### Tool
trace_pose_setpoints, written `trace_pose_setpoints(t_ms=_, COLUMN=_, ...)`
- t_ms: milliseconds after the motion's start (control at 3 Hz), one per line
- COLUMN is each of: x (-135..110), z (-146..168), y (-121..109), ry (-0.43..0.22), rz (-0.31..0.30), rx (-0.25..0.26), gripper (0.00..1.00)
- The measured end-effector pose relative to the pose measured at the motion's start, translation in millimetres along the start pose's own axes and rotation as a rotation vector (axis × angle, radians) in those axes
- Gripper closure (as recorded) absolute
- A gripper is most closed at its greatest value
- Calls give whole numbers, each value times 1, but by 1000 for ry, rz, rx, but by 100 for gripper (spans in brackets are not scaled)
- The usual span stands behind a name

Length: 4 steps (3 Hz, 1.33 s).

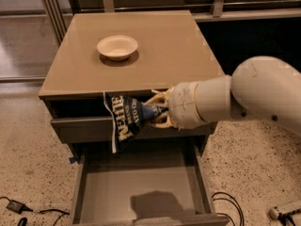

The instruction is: Pick blue chip bag from middle drawer and place on counter

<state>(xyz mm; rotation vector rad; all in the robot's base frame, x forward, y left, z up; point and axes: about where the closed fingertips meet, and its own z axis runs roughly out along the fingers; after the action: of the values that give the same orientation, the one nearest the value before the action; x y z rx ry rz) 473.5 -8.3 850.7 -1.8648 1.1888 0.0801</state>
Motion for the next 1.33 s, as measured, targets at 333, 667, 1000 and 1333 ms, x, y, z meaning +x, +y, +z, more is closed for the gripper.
trace_pose_setpoints(t_ms=333, x=5, z=-11, y=-72, ry=52, rz=-5, rx=98, gripper=100)
trace_pose_setpoints(t_ms=667, x=27, z=-16, y=-124, ry=66, rz=93, rx=186, gripper=100)
trace_pose_setpoints(t_ms=1000, x=69, z=-19, y=-141, ry=36, rz=218, rx=247, gripper=100)
trace_pose_setpoints(t_ms=1333, x=70, z=-15, y=-145, ry=39, rz=214, rx=250, gripper=100)
